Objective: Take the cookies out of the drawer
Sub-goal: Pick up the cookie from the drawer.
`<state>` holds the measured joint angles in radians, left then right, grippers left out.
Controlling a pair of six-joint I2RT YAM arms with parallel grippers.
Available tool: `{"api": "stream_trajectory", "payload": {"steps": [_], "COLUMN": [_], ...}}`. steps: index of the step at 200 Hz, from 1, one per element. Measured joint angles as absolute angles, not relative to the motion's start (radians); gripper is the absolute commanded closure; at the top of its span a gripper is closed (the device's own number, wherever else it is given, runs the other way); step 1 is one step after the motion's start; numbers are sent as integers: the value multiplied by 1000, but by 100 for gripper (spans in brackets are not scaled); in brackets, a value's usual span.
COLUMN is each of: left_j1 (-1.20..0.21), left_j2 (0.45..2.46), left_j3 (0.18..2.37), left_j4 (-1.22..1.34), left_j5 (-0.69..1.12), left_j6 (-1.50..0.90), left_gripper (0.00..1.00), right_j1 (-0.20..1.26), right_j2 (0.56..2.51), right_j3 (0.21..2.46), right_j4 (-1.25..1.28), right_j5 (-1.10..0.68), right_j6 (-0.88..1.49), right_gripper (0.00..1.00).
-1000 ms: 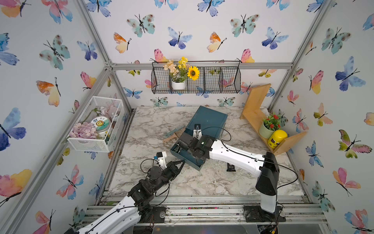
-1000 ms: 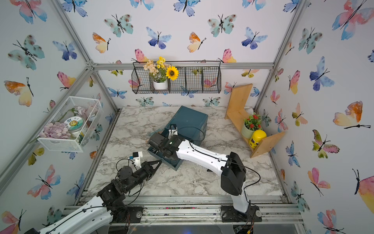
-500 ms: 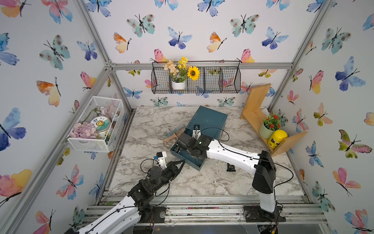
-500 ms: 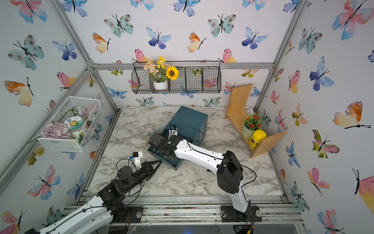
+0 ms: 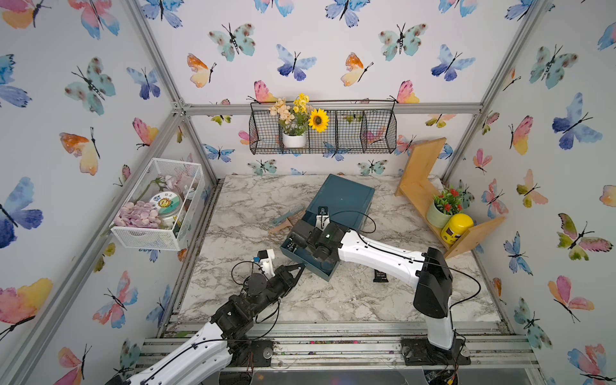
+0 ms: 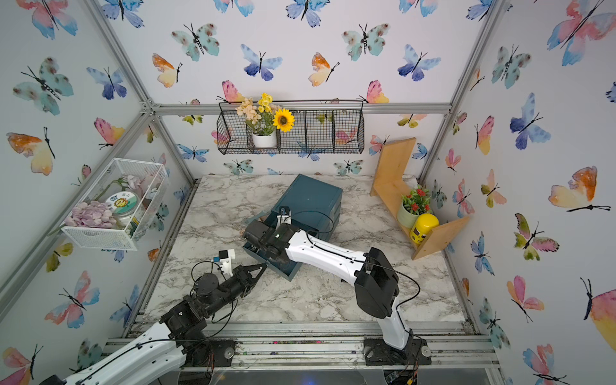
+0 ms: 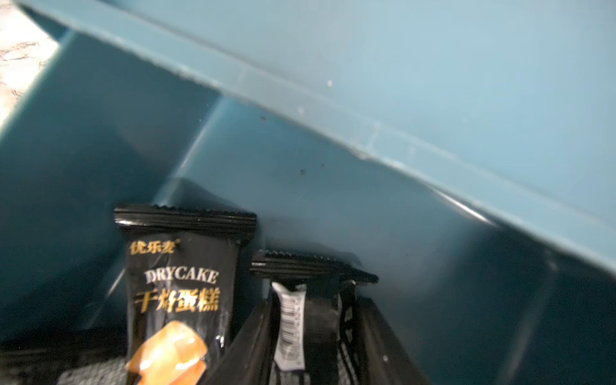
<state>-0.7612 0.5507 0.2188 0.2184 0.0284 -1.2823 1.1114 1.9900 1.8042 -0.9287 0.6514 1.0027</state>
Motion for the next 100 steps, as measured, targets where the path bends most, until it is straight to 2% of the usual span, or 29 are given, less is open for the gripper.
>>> {"api": "stream_trajectory", "payload": {"steps": [100], "left_j1": [-761], "left_j2": [551], "left_j3": [219], "left_j4": [219], "left_j5": [28], "left_j6": [-1282], "left_gripper": [100], "right_j1": [1111], "right_j2": [1935], "right_j3": [1804], "right_j4": [-926], "right_j5": [649], "right_j6": [951], "right_gripper": [70]}}
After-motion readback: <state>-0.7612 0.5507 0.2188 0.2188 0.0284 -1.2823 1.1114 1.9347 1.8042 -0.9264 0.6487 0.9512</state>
